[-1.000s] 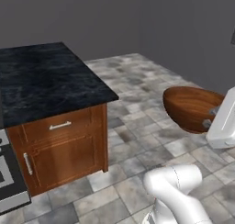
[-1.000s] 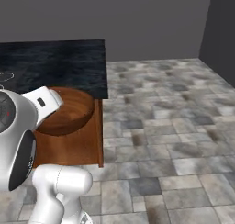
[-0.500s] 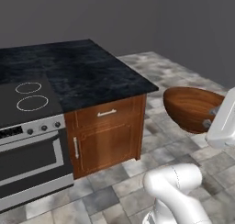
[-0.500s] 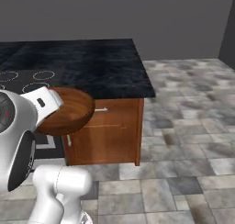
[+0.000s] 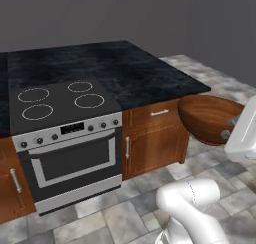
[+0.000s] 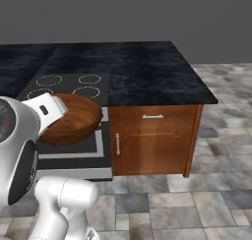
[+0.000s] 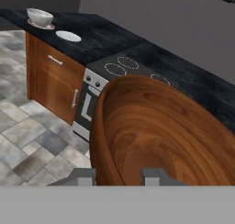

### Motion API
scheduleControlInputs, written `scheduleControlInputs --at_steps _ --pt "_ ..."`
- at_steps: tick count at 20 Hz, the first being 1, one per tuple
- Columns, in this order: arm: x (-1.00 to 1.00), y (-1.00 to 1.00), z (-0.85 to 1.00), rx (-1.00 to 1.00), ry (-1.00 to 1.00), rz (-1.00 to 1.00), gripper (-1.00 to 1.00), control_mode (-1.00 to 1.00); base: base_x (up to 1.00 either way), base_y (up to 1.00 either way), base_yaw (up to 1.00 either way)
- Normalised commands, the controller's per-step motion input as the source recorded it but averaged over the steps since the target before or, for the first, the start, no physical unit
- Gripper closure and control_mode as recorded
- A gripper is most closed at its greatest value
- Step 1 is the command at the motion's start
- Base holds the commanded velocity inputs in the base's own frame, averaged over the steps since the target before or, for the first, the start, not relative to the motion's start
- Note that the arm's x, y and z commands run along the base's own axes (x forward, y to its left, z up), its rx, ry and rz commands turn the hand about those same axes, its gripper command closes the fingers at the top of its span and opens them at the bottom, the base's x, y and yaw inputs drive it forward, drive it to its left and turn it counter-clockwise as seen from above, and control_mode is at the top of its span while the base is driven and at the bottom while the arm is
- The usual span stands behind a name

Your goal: Move the bowls from the cabinet to the plates on the dining table.

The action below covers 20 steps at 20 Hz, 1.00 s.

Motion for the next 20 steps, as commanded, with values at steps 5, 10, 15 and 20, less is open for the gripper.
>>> scheduleControlInputs --at_steps 5,10,15,20 --pt "0.00 0.00 0.00 0.00 0.00 0.00 1.00 1.00 0.00 1.00 0.06" --pt "0.00 0.00 0.00 0.00 0.00 0.00 1.00 1.00 0.00 1.00 0.06" --pt "0.00 0.00 0.00 0.00 0.00 0.00 1.00 1.00 0.09 1.00 0.08" --pt "0.00 0.00 0.00 0.00 0.00 0.00 1.00 1.00 0.41 0.97 0.09"
